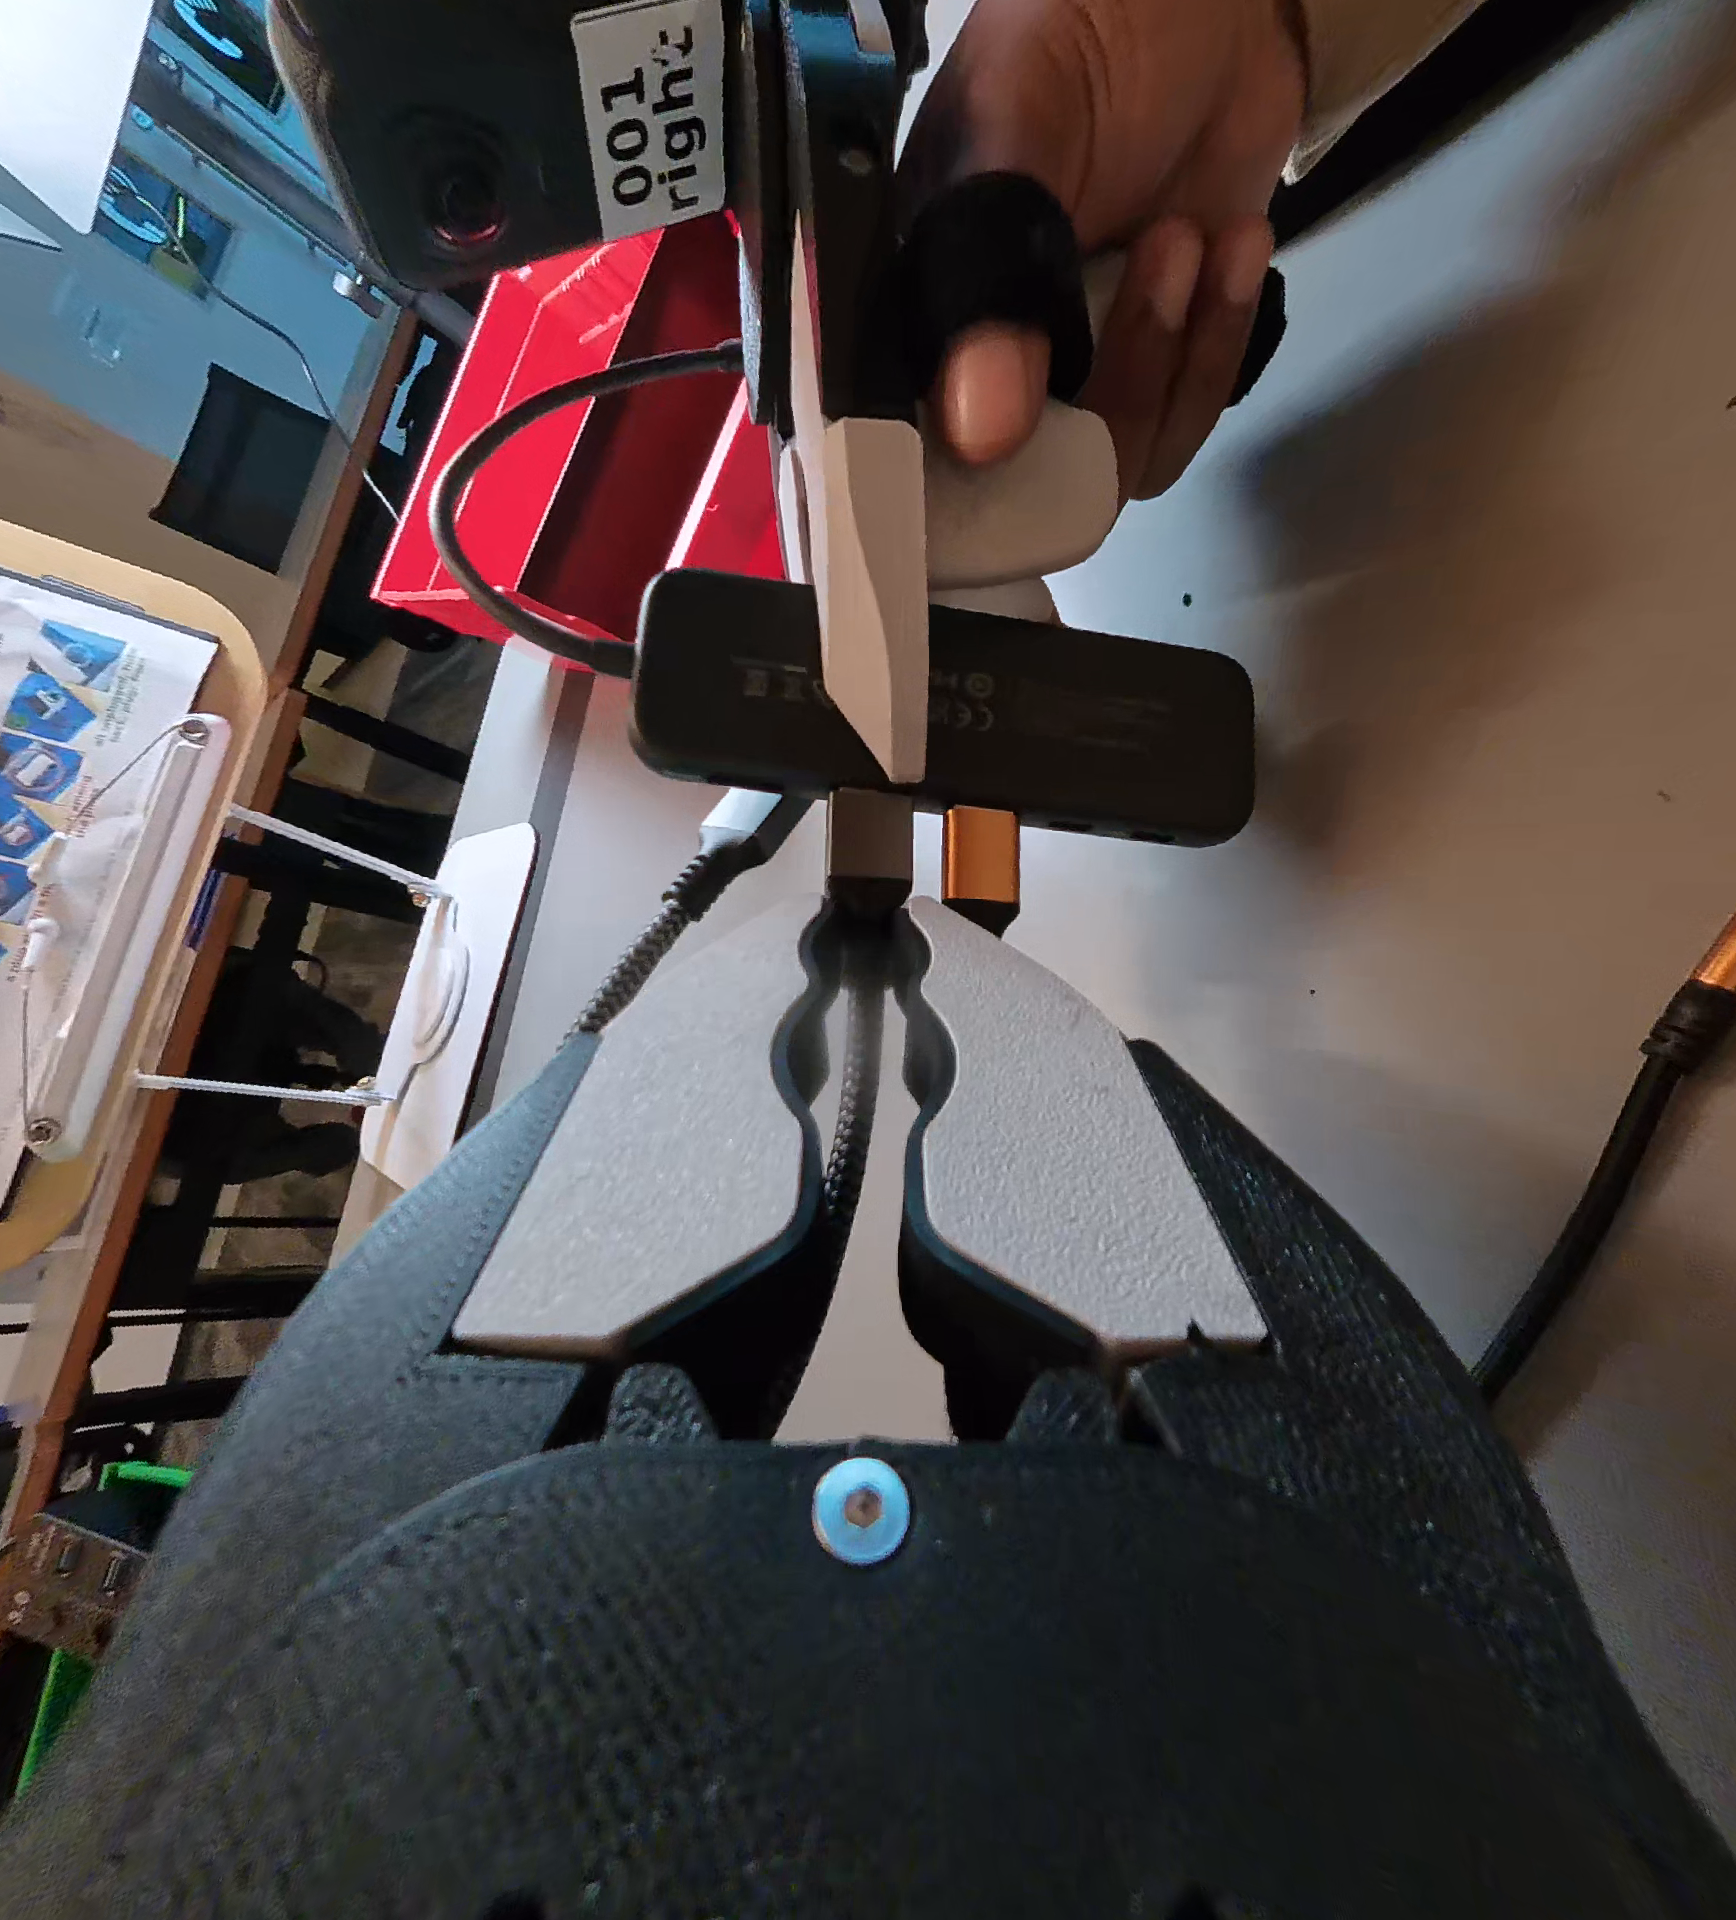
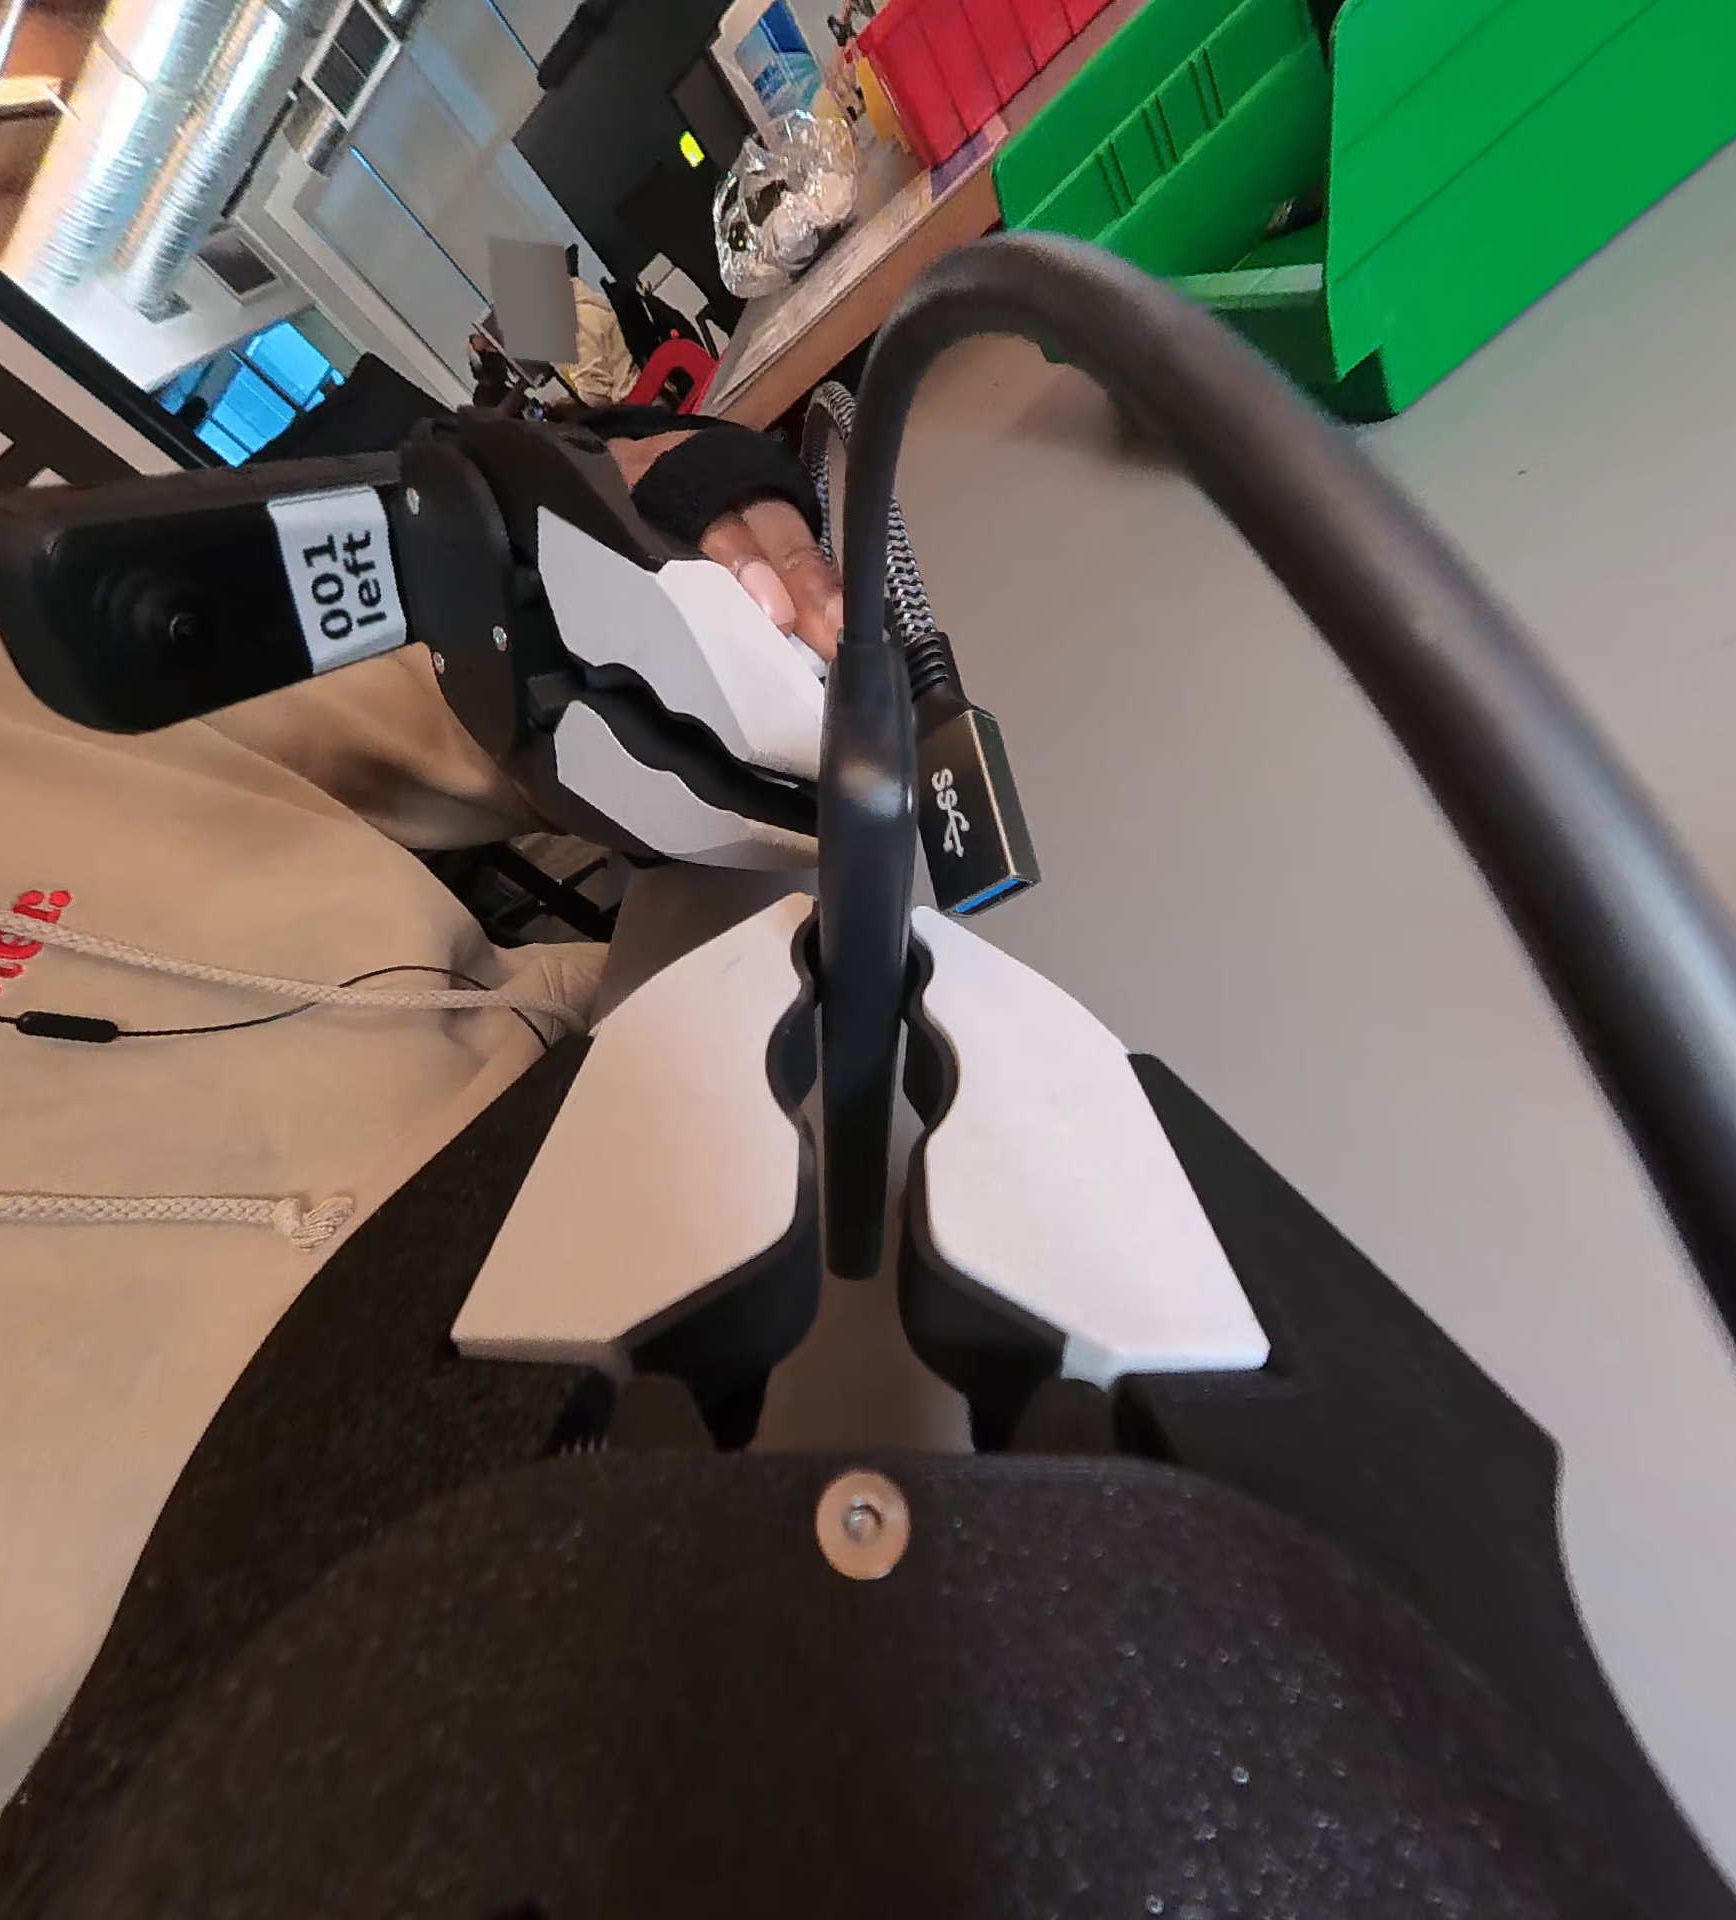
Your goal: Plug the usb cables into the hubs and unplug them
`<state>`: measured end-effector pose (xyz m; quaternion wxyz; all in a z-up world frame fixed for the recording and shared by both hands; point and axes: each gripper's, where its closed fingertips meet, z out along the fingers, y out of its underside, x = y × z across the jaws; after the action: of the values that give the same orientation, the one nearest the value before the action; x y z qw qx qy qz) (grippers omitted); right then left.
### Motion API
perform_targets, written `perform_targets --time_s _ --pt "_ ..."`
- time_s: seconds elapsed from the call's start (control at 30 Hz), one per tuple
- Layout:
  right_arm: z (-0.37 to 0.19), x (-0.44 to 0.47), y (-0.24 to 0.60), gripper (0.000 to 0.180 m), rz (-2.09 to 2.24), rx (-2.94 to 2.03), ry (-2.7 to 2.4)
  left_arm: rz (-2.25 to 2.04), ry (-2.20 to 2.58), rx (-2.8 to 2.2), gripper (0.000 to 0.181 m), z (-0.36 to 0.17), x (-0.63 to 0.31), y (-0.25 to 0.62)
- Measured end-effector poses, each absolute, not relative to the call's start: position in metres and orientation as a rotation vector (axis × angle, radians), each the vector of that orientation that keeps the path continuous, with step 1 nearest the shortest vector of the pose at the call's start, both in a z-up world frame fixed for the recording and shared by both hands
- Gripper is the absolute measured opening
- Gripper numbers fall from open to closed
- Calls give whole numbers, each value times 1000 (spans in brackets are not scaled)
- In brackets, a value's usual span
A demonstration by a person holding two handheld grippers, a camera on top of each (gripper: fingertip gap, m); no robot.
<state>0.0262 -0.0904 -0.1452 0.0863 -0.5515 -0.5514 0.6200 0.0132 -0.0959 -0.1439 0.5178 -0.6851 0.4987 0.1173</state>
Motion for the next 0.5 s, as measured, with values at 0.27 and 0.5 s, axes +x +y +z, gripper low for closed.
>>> perform_targets --time_s 0.27,0.5 --pt "-131 25 -83 11 1840 -1572 -1570 -166 958 -1610 17 -107 7 -101" --pt "-107 27 -45 11 1859 -1525 -1277 -487 692 -1415 22 -50 -20 -113"
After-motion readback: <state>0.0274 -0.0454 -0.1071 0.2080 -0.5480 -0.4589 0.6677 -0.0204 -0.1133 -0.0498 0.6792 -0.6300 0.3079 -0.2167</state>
